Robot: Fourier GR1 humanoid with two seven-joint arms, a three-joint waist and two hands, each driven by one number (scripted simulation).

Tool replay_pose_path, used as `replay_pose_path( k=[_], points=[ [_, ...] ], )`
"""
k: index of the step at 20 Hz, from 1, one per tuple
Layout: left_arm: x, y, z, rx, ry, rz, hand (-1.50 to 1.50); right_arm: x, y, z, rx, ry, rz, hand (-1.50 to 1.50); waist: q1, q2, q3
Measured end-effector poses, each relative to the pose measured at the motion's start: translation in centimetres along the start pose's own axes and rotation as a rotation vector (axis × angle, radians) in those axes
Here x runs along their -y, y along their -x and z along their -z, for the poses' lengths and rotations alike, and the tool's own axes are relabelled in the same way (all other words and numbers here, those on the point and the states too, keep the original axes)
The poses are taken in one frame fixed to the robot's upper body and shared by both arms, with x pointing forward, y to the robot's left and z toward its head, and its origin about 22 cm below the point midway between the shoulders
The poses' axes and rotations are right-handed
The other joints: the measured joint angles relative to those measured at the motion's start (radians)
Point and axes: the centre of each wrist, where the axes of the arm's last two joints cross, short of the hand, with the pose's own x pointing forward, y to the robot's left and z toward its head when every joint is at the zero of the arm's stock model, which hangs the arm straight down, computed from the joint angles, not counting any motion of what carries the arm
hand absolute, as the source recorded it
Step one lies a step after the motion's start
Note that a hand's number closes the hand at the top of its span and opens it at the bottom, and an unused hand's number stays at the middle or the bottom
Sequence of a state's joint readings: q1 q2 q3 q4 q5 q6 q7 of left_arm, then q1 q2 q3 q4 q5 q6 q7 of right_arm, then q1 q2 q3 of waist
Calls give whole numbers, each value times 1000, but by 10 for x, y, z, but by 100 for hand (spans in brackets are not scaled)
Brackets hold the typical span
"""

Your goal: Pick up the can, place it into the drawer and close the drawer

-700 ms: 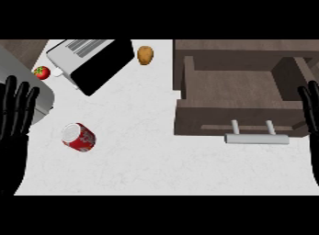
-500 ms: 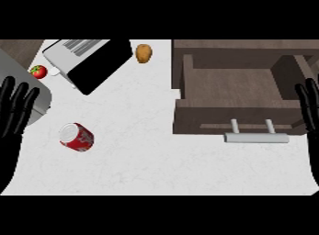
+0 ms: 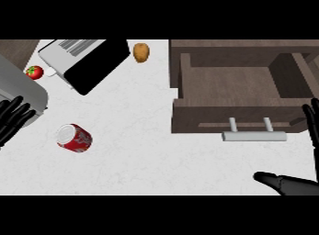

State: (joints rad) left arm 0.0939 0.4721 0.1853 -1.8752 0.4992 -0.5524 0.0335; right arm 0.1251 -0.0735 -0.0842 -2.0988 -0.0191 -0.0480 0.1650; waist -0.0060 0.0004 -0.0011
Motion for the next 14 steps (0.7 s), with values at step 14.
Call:
replay_pose_path(
  k=[14],
  points=[
    [-68,-28,-42,-69,31,-55,-150,59,7,-36,-42,35,-9,-150,4,-2,2]
  ],
)
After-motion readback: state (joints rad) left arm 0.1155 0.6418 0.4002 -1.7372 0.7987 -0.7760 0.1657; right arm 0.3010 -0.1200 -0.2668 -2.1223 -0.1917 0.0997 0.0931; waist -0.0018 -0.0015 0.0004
